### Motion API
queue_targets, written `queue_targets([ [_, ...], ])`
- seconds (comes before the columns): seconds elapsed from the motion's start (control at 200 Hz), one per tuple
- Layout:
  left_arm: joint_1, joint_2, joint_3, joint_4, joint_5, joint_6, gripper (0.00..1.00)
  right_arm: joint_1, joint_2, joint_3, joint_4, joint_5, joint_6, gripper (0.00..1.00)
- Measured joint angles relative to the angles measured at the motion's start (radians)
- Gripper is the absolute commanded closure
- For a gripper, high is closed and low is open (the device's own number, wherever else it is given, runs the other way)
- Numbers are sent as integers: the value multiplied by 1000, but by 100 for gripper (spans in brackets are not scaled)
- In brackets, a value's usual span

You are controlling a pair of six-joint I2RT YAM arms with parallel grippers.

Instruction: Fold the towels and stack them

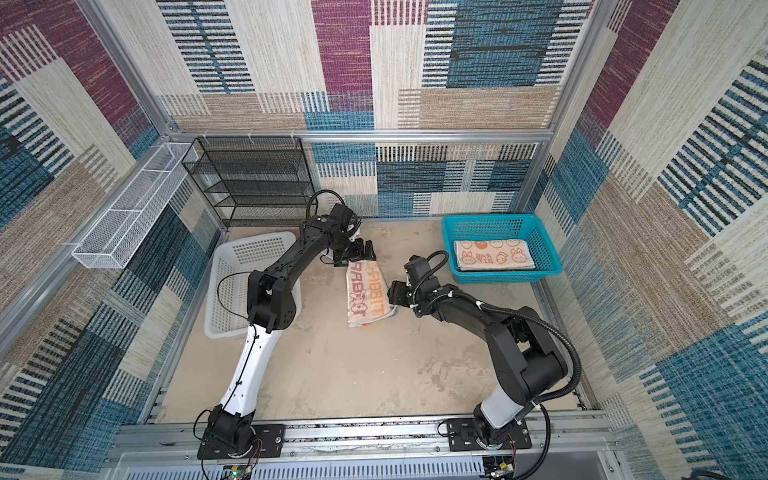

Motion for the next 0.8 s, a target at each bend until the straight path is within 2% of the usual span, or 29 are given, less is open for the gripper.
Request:
queue_targets([
  [0.115, -4, -87, -118, -7, -28, 12, 1, -55, 10, 2, -25, 21, -33, 29],
  [0.466, -22, -315, -374, 18, -105, 14, 1, -60, 163, 56, -10, -44, -66, 33],
  [0.621, -48, -430, -537, 66, -99, 11, 1, -61, 189, 58, 22, -76, -48, 43],
  [0.721, -71, -518, -693, 128, -67, -7, 1, -61, 199, 57, 44, -101, -33, 45],
  [0.796, -87, -580, -808, 180, -40, -27, 1, -61, 201, 55, 59, -114, -27, 51],
])
